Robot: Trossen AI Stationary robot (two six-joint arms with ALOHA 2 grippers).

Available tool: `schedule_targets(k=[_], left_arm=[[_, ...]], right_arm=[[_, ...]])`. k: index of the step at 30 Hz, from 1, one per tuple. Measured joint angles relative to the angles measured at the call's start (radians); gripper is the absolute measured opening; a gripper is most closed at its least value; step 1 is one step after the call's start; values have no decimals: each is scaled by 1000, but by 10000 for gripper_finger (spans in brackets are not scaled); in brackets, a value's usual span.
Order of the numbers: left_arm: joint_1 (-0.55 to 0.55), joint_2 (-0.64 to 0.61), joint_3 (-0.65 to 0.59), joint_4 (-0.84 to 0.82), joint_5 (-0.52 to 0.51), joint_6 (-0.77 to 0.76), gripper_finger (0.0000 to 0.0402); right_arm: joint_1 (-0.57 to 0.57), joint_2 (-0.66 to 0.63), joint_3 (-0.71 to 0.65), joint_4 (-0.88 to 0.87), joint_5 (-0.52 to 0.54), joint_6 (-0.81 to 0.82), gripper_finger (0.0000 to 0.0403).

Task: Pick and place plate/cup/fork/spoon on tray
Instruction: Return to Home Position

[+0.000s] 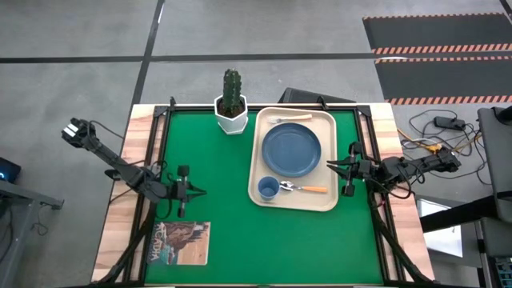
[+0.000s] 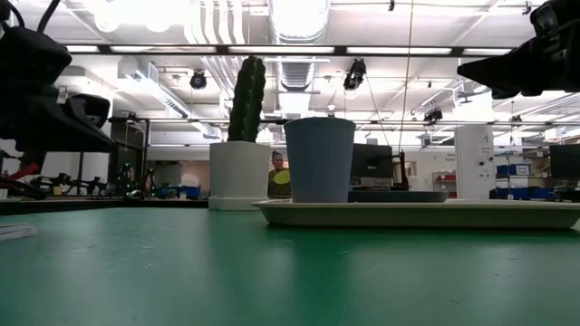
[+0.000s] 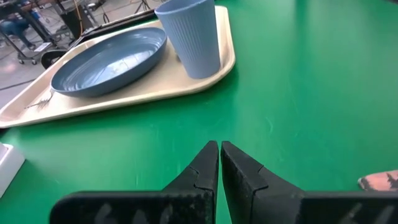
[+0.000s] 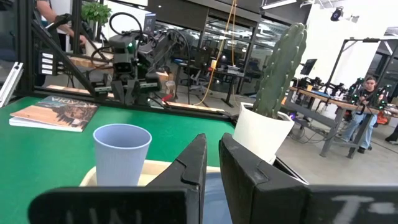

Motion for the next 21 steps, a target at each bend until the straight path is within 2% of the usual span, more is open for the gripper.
schedule_targets(k=[21], left_arm=[[0,78,0,0,0,0,2]], right_arm=[[0,0,0,0,0,0,33]])
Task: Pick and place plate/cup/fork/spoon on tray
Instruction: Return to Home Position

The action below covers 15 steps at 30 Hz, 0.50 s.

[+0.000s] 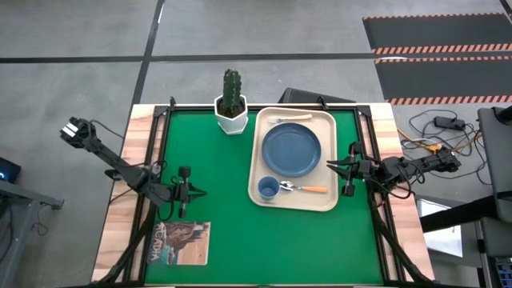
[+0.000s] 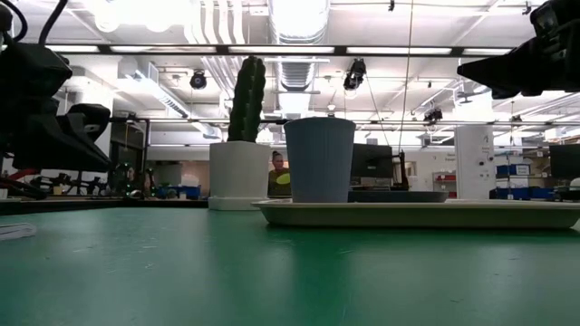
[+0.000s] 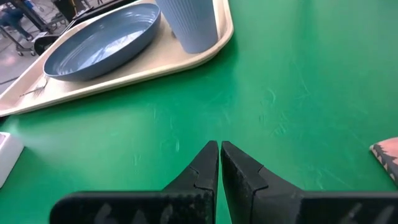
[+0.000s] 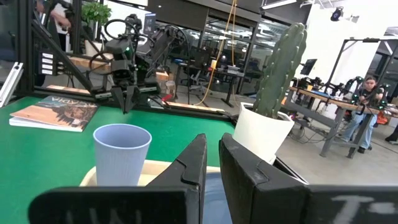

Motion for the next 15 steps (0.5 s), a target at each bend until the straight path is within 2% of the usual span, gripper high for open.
schedule_targets(k=[15], left_arm=[[0,51,0,0,0,0,2]], right_arm=[[0,0,0,0,0,0,33]])
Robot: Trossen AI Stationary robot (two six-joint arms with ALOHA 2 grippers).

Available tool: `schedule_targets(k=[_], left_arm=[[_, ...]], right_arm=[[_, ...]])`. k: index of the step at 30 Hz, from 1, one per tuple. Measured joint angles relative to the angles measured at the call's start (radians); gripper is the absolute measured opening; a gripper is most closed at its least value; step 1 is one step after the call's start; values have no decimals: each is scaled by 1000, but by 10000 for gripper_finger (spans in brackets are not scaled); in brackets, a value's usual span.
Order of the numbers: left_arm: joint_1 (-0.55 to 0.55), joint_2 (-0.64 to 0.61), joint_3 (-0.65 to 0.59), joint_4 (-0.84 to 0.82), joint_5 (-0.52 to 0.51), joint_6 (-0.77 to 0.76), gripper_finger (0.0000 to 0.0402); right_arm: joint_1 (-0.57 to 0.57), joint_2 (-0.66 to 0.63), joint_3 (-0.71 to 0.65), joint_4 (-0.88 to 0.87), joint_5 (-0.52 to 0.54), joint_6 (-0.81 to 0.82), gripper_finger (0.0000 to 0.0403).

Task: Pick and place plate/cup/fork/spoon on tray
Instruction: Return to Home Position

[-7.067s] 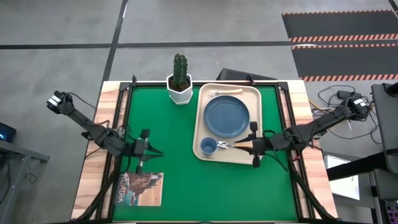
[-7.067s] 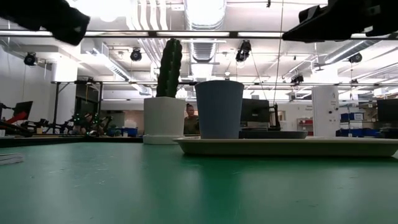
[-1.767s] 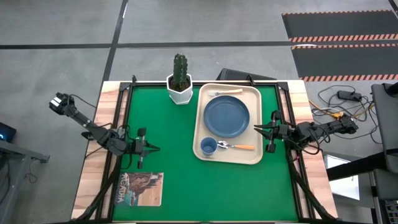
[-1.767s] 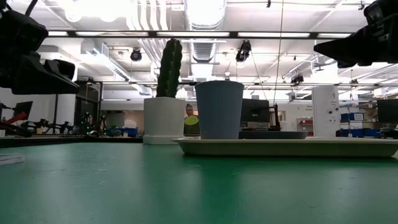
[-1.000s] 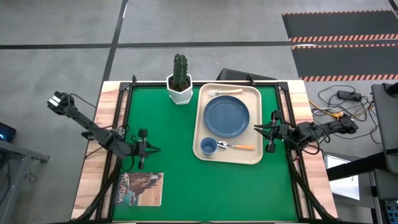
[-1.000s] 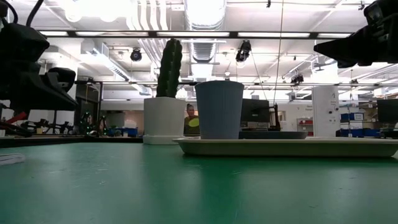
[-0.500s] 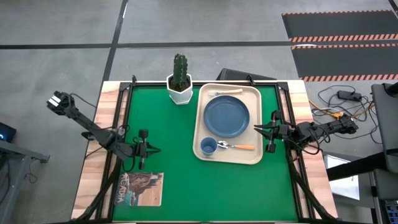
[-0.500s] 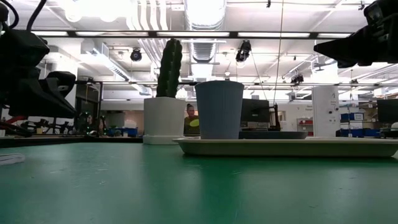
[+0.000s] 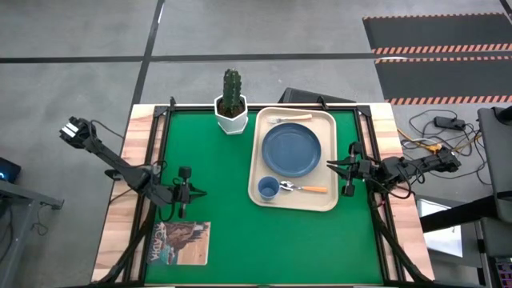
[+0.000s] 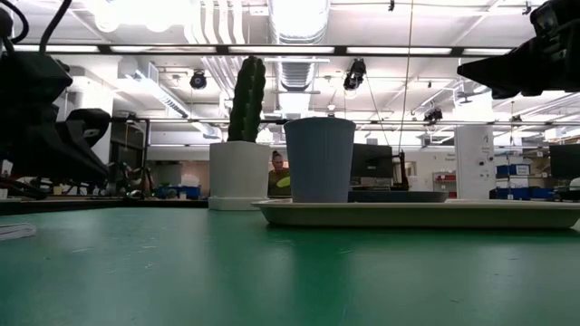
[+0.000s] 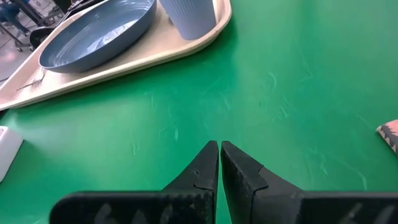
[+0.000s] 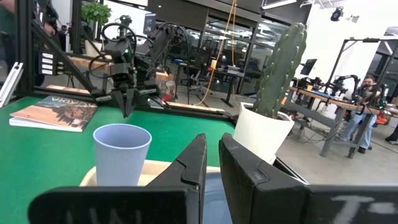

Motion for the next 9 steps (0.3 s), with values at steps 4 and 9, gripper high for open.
schedule_targets(k=[4,9], left_arm=[[0,15,0,0,0,0,2],[0,35,0,0,0,0,2]], right_arm=[[0,0,0,0,0,0,33],[0,0,0,0,0,0,33]])
